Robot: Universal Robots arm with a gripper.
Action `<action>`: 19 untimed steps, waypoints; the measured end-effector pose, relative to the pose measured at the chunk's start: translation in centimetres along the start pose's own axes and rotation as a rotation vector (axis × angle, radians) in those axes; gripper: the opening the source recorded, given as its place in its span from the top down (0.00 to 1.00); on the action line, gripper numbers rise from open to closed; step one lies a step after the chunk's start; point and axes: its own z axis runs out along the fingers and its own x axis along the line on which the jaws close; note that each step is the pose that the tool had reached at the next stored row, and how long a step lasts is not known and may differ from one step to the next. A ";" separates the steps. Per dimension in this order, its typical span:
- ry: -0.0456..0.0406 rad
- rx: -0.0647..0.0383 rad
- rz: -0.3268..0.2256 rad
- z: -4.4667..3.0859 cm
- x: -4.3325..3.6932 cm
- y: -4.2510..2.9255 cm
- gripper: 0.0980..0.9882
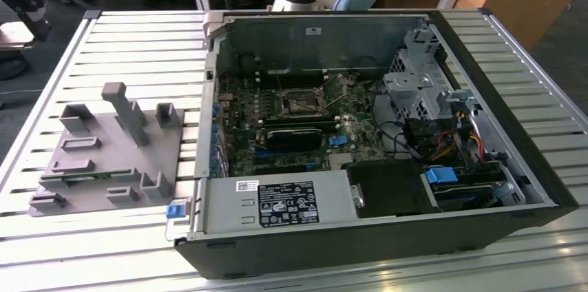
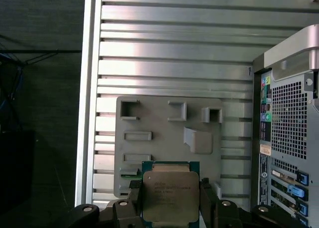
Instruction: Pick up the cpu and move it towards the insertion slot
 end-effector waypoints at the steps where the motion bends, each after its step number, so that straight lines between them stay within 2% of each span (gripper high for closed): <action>1: -0.0001 0.000 0.000 0.00 -0.05 0.00 0.50; 19: 0.0000 0.000 0.000 0.00 -1.07 -0.02 0.50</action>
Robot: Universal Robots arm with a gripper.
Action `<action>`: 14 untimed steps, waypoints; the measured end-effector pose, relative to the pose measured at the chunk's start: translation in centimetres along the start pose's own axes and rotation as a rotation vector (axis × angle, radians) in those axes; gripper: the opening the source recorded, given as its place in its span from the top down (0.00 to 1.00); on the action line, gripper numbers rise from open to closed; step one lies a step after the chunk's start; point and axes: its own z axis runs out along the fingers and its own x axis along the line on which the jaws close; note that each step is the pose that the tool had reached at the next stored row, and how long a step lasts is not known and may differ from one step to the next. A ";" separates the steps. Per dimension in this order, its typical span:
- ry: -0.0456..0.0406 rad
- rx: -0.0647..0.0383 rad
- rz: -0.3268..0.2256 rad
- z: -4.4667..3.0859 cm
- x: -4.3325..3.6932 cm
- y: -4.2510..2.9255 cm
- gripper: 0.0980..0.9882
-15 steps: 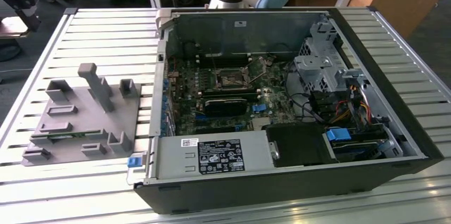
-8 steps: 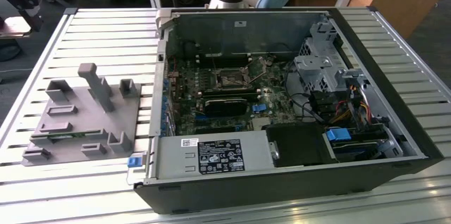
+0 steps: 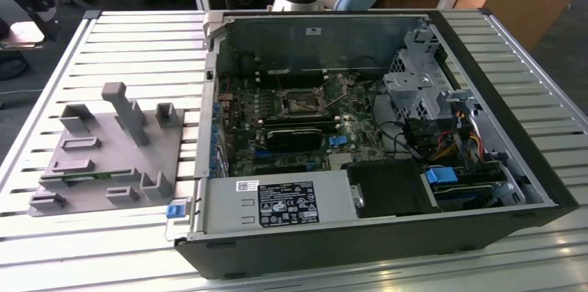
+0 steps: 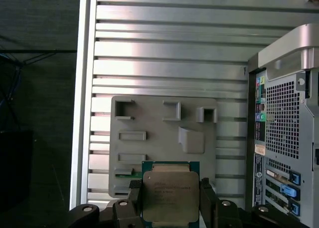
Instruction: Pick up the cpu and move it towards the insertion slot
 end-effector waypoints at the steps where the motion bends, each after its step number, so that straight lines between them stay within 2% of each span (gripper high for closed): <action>1: 0.0000 0.000 0.000 0.00 -0.07 0.00 0.50; 14: 0.0000 0.000 0.000 0.00 -1.01 -0.02 0.50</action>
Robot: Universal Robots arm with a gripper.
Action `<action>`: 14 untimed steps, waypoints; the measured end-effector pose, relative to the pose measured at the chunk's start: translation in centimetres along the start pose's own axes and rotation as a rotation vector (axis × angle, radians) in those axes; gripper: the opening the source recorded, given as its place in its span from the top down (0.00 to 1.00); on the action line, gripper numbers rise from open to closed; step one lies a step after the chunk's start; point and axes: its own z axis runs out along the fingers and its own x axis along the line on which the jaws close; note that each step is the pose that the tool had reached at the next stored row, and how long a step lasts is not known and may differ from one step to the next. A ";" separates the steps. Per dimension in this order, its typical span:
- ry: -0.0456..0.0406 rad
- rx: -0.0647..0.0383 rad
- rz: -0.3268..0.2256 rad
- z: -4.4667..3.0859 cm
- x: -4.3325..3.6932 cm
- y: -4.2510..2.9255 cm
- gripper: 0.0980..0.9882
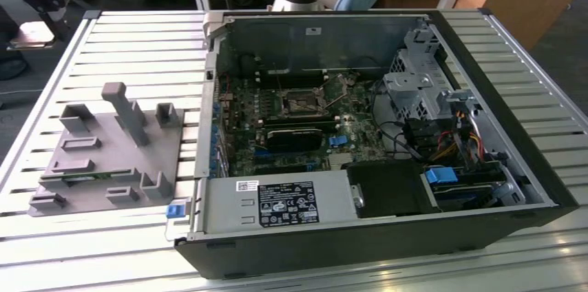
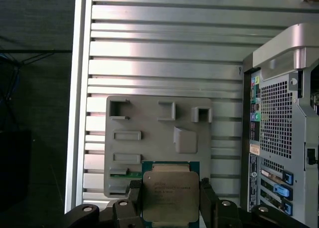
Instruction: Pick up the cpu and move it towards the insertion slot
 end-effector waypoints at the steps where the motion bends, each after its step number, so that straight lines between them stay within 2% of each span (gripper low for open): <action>1: 0.0000 0.000 0.000 0.00 -0.07 0.00 0.50; 14: 0.0000 0.000 0.000 0.00 -0.79 -0.01 0.50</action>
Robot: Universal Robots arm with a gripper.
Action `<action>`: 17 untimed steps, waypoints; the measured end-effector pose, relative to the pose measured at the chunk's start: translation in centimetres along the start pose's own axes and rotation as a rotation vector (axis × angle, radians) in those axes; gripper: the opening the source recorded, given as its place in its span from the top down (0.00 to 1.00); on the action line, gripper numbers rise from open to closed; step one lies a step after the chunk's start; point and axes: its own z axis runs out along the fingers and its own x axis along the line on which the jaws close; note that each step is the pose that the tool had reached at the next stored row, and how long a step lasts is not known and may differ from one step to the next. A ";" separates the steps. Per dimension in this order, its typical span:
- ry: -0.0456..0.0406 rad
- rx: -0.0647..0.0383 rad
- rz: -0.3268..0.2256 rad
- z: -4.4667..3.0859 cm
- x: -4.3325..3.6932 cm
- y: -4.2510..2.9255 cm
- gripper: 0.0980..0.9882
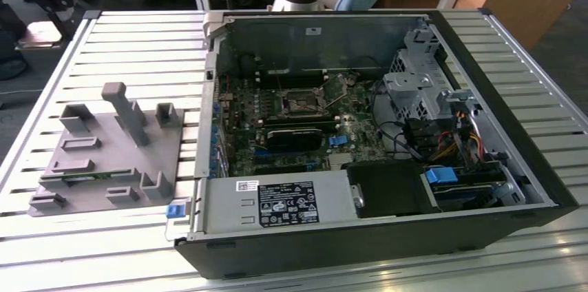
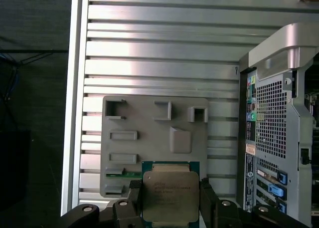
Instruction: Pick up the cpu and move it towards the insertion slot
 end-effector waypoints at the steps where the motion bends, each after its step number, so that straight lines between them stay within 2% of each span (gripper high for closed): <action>1: 0.0000 0.000 0.000 0.00 -0.05 0.00 0.50; 17: 0.0000 0.000 0.000 -0.01 -0.78 -0.02 0.50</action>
